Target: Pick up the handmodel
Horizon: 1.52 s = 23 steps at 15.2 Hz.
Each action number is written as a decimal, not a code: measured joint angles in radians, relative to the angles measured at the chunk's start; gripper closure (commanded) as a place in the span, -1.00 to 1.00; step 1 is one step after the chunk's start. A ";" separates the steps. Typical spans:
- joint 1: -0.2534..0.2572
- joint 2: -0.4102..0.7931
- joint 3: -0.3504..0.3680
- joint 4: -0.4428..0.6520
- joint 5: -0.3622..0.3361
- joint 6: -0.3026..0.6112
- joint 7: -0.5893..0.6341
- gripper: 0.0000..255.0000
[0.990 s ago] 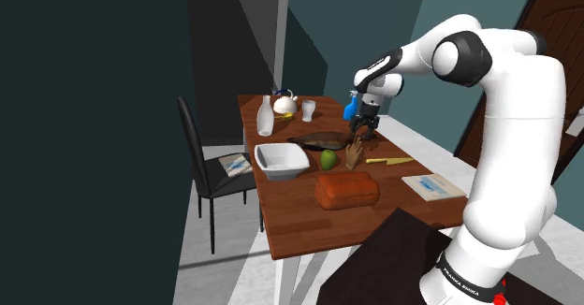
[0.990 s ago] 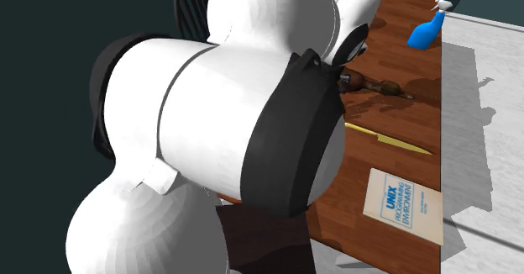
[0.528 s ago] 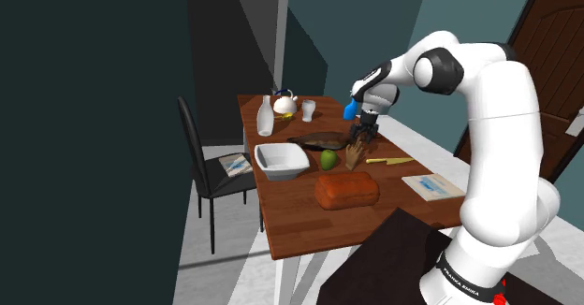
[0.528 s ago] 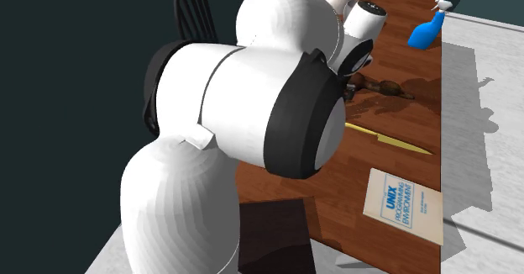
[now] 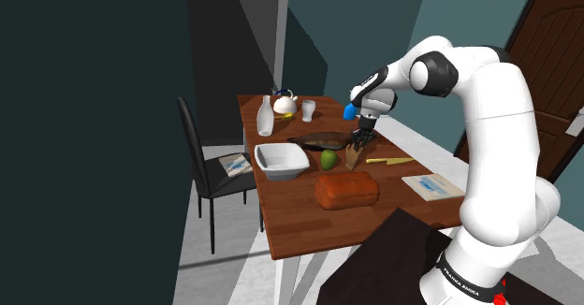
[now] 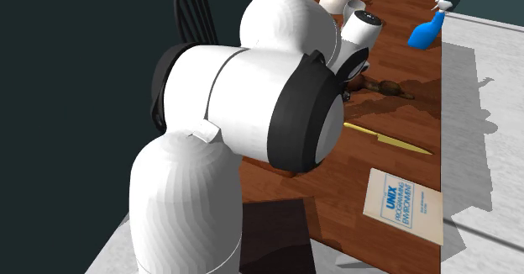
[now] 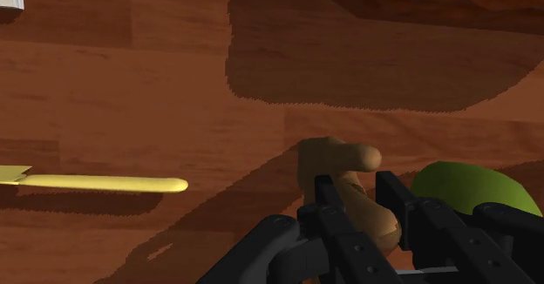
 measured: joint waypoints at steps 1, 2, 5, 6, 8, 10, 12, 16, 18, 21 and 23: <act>0.000 0.000 0.000 0.000 0.000 0.000 0.000 1.00; 0.000 0.000 0.000 0.000 0.000 0.000 0.000 1.00; 0.000 0.000 0.000 0.000 0.000 0.000 0.000 1.00; 0.000 0.000 0.000 0.001 0.000 0.000 0.000 1.00; 0.001 -0.003 -0.001 0.002 -0.002 -0.004 0.002 1.00; 0.003 -0.015 -0.005 0.006 -0.009 -0.020 0.006 1.00; 0.006 -0.030 -0.010 0.006 -0.016 -0.034 0.011 1.00; 0.011 -0.059 -0.020 0.024 -0.034 -0.078 0.025 1.00; 0.014 -0.074 -0.024 0.028 -0.042 -0.095 0.032 1.00; 0.018 -0.091 -0.029 0.044 -0.053 -0.126 0.042 1.00; 0.020 -0.102 -0.032 0.053 -0.060 -0.145 0.048 1.00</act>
